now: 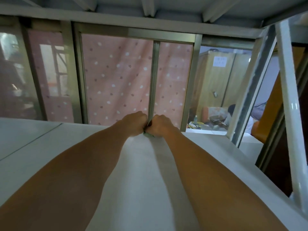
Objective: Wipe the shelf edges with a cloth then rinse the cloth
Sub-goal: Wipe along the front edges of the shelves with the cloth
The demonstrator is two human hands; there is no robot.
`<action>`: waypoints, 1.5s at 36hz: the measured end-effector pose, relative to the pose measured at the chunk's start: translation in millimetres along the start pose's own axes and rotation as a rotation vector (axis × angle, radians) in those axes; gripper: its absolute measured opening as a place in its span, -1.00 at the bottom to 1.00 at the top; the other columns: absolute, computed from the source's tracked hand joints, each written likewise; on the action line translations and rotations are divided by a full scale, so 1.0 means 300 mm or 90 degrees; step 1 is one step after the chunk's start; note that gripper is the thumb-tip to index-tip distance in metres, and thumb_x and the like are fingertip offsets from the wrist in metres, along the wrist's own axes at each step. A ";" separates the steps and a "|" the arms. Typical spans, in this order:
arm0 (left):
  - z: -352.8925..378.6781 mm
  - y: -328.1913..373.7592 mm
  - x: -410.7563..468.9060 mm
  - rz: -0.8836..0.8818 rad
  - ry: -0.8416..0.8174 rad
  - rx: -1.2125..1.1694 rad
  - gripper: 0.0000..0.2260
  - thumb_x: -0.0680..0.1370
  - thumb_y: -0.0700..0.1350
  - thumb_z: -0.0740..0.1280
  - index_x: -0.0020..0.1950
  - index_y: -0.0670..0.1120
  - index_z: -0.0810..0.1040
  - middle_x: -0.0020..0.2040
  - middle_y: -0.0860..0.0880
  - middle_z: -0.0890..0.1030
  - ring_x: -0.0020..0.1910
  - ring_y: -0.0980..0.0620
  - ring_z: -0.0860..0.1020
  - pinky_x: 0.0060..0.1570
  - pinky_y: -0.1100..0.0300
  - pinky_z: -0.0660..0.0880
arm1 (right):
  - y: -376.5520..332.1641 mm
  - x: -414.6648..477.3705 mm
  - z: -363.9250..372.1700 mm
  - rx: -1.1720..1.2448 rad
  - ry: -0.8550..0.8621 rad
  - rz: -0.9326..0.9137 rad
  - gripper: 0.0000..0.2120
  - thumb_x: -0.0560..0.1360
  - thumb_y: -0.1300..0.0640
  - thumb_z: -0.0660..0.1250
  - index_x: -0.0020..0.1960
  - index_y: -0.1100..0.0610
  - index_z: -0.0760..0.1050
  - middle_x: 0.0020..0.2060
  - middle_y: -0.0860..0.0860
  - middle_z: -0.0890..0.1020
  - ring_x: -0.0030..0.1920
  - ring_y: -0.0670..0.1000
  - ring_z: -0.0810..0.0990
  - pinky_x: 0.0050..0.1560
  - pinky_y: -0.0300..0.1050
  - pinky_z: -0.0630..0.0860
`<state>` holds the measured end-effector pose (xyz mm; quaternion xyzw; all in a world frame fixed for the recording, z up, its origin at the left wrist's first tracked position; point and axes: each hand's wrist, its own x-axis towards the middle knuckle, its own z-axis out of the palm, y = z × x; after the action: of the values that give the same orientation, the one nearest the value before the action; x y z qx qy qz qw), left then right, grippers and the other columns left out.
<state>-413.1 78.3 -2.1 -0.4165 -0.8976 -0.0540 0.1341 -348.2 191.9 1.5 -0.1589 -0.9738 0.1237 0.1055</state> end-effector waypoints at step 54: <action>-0.269 0.074 -1.020 -0.079 0.031 -0.122 -0.89 0.48 -0.12 0.35 -0.15 -0.14 0.62 -0.23 -0.07 0.51 -0.21 -0.05 0.52 -0.21 0.15 0.52 | -0.525 -0.928 0.015 -0.145 0.072 0.076 -0.81 0.54 0.02 0.33 -0.05 0.10 0.67 -0.20 0.05 0.60 -0.25 0.02 0.52 -0.20 -0.17 0.49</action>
<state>-191.5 -148.5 -12.4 -0.3698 -0.9088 -0.1575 0.1116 -135.9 -47.3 -5.9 -0.2342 -0.9628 0.0090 0.1341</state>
